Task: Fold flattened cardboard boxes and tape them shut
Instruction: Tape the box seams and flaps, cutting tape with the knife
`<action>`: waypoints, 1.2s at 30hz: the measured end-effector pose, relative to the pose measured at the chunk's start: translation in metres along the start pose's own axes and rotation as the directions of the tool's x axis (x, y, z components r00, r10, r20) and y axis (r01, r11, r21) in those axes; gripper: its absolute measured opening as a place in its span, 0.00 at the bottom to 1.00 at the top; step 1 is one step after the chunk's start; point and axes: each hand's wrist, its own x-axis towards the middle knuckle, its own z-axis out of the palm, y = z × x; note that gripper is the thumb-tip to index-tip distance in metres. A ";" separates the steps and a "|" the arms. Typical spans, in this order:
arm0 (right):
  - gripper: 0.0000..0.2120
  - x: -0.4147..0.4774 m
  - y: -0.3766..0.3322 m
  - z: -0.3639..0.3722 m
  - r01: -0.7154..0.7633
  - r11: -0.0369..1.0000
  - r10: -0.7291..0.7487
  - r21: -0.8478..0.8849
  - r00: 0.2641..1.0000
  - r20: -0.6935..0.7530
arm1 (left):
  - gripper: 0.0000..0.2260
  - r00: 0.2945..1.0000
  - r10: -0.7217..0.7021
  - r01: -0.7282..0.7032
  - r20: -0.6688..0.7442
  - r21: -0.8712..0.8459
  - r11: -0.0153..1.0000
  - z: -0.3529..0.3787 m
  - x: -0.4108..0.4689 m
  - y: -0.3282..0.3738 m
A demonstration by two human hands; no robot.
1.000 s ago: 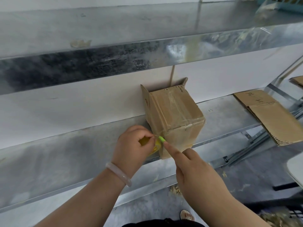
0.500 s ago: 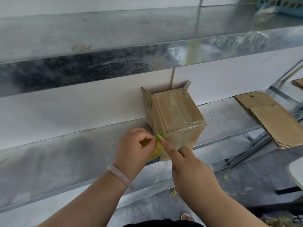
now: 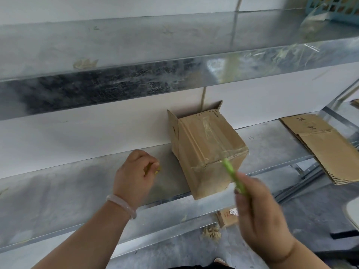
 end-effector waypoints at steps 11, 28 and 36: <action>0.23 0.035 0.172 -0.002 -0.637 0.657 0.738 -0.404 0.653 0.171 | 0.14 0.992 0.118 -0.122 0.036 0.442 0.889 0.042 -0.021 -0.054; 0.30 0.030 0.089 -0.014 -0.275 0.892 0.200 0.360 0.952 0.231 | 0.27 0.983 -0.058 0.020 -0.175 -0.207 0.978 0.038 -0.065 0.124; 0.26 0.046 0.060 -0.005 -0.611 0.509 0.387 0.607 0.792 0.473 | 0.25 0.851 -0.505 0.227 -0.142 -0.768 0.599 0.074 -0.045 0.176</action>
